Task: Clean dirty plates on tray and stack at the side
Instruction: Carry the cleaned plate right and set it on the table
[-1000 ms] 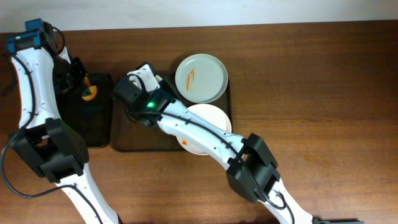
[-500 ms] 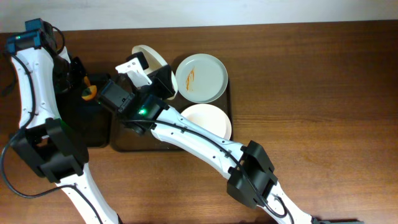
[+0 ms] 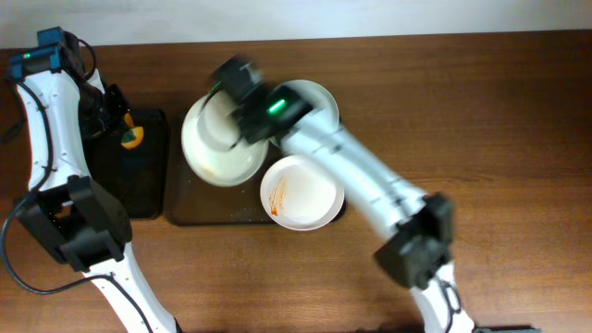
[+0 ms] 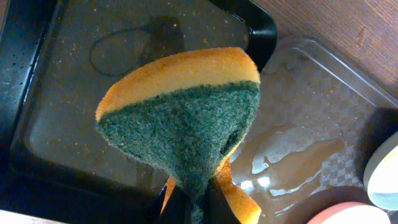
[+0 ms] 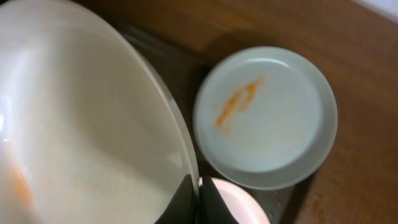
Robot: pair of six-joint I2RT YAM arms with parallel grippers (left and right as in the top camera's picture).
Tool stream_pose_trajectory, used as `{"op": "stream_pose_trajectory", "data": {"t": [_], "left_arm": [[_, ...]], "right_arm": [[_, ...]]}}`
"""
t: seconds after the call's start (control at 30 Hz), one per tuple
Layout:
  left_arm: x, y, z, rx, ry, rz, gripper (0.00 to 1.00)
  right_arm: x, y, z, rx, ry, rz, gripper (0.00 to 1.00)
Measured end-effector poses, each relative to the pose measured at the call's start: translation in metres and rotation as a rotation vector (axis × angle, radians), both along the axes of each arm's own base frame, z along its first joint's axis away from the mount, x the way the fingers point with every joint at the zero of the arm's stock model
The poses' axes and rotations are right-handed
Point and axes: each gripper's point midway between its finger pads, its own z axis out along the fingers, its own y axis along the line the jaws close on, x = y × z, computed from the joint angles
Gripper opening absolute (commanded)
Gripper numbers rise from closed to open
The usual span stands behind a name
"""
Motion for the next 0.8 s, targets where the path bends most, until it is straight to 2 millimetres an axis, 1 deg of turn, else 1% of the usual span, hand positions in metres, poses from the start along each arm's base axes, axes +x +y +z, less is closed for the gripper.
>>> {"op": "stream_pose_trajectory", "data": {"t": [0.03,0.1,0.13,0.17,0.2,0.27,0.3,0.33,0.4,0.43,0.47,0.53,0.6,0.63,0.67,0.8], "left_arm": [[0.0,0.0,0.0,0.0,0.0,0.0,0.01],[0.0,0.0,0.0,0.0,0.0,0.0,0.01],[0.0,0.0,0.0,0.0,0.0,0.0,0.01],[0.0,0.0,0.0,0.0,0.0,0.0,0.01],[0.0,0.0,0.0,0.0,0.0,0.0,0.01],[0.0,0.0,0.0,0.0,0.0,0.0,0.01],[0.0,0.0,0.0,0.0,0.0,0.0,0.01],[0.0,0.0,0.0,0.0,0.0,0.0,0.01],[0.0,0.0,0.0,0.0,0.0,0.0,0.01],[0.0,0.0,0.0,0.0,0.0,0.0,0.01],[0.0,0.0,0.0,0.001,0.0,0.0,0.01],[0.0,0.0,0.0,0.001,-0.001,0.0,0.01],[0.0,0.0,0.0,0.001,-0.001,0.0,0.01],[0.0,0.0,0.0,0.001,-0.002,0.0,0.01],[0.0,0.0,0.0,0.001,-0.001,0.0,0.01],[0.001,0.0,0.0,0.001,-0.002,0.0,0.01]], "right_arm": [[0.01,-0.023,0.007,0.079,0.056,-0.026,0.04],[0.024,-0.069,0.011,0.202,0.162,-0.086,0.04],[0.028,-0.09,0.01,0.241,0.206,-0.116,0.04],[0.027,-0.105,0.008,0.257,0.245,-0.144,0.04],[0.027,-0.127,0.005,0.277,0.29,-0.186,0.04],[0.032,-0.191,0.0,0.296,0.35,-0.323,0.04],[0.032,-0.214,-0.003,0.29,0.367,-0.375,0.04],[0.03,-0.244,-0.007,0.279,0.39,-0.445,0.04],[0.025,-0.291,-0.02,0.262,0.426,-0.554,0.04],[0.019,-0.313,-0.03,0.257,0.454,-0.607,0.04],[0.013,-0.337,-0.047,0.251,0.486,-0.666,0.04],[0.002,-0.363,-0.075,0.249,0.533,-0.734,0.04],[-0.007,-0.38,-0.104,0.251,0.568,-0.778,0.04],[-0.009,-0.383,-0.112,0.251,0.574,-0.787,0.04],[-0.016,-0.385,-0.127,0.247,0.594,-0.798,0.04],[-0.024,-0.382,-0.16,0.245,0.608,-0.797,0.04]]}}
